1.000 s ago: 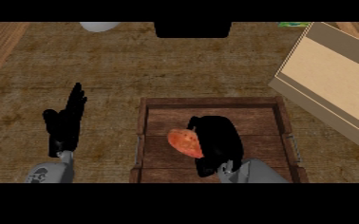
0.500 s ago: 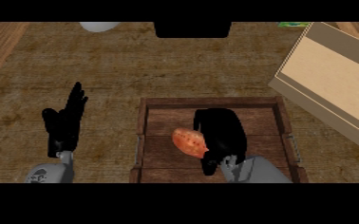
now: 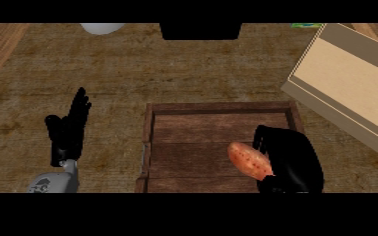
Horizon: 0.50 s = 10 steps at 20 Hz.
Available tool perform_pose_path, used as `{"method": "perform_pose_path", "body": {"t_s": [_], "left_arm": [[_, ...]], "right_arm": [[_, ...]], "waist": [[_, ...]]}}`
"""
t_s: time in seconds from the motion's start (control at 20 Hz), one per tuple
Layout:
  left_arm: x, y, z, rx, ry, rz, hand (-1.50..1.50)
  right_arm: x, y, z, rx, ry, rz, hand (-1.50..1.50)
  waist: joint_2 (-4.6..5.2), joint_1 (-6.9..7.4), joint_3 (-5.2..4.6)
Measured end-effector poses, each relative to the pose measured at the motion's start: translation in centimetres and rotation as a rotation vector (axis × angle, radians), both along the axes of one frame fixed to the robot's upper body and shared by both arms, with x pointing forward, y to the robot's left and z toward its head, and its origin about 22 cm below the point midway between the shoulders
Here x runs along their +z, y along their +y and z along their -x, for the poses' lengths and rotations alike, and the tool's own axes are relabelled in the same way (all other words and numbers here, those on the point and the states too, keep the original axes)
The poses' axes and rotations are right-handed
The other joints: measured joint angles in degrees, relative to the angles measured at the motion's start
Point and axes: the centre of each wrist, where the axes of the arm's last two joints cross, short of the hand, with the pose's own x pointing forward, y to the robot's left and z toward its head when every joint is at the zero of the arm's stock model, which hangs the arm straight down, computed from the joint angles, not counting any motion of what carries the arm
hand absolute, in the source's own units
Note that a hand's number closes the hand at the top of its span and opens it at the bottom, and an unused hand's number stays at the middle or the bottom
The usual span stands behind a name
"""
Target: Pick the sweet potato from the tray and place it in the cardboard box
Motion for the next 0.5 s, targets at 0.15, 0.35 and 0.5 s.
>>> {"method": "perform_pose_path", "body": {"t_s": [0.15, 0.35, 0.5], "left_arm": [[-0.2, 0.1, 0.3, -0.001, 0.0, 0.006, 0.0], [0.2, 0.2, 0.4, -0.002, 0.002, 0.0, 0.0], [0.2, 0.5, 0.1, -0.002, 0.002, -0.005, 0.0]], "right_arm": [[2.3, -0.6, 1.4, -0.004, -0.08, -0.007, 1.5], [6.5, -1.3, 3.4, 0.005, -0.215, -0.041, 1.5], [9.2, -2.1, 3.9, -0.017, -0.313, -0.064, 1.5]], "waist": [[-0.04, 0.03, -0.01], [-0.11, 0.08, -0.02], [-0.1, 0.04, -0.07]]}}
